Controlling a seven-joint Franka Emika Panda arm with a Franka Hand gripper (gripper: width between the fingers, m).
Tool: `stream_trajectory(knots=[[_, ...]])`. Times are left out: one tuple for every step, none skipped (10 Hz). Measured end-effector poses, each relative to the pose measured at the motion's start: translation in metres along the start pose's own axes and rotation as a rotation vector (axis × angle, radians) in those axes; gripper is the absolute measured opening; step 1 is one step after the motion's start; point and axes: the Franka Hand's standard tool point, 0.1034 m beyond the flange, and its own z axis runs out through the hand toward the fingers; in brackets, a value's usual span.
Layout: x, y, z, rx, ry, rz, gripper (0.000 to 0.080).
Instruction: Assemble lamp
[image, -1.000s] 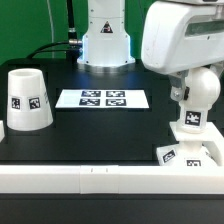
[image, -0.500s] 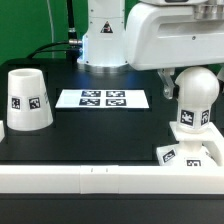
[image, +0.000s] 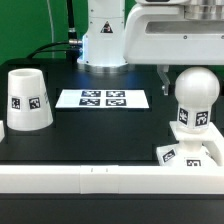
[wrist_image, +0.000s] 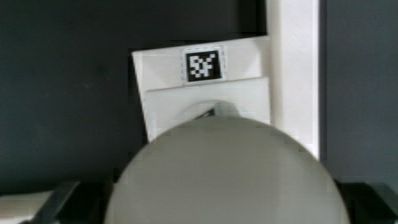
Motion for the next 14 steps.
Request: stream_trajectory(knots=[[0.0,-0.0005,-0.0001,0.006,-0.002,0.11,0.0577],[0.0001,-0.0005,0.0,0.007,-0.002,0.175,0.0577],[0.0001,-0.0008,-0.0001,0.011,-0.004,0.227,0.0577],[0.0001,-0.001,-0.0001,0.02,-0.008,0.312,0.0577],[0.0002,-0.0013,-0.0001,0.024,-0.01,0.387,0.0577],[0.0,-0.0017,-0.0001,0.024,-0.01,0.423,0.0577],[0.0001,-0.0016,-0.0001,0.025,-0.011,0.428,0.0578],[-0.0002,-0.0019,0.0003,0.021,-0.009,0.381,0.0578],[-0.0011,-0.0037,0.0007,0.018,-0.007,0.311,0.0681],[-0.0021,-0.006,0.0009,0.017,-0.007,0.282,0.0681],[-0.0017,-0.0063,0.001,0.018,-0.004,0.167,0.0696],[-0.0019,-0.0067,0.0013,0.017,-0.003,0.072,0.0698],[-0.0018,-0.0068,0.0011,0.014,0.0,-0.061,0.0698],[-0.0017,-0.007,0.001,0.014,0.001,-0.166,0.0698]])
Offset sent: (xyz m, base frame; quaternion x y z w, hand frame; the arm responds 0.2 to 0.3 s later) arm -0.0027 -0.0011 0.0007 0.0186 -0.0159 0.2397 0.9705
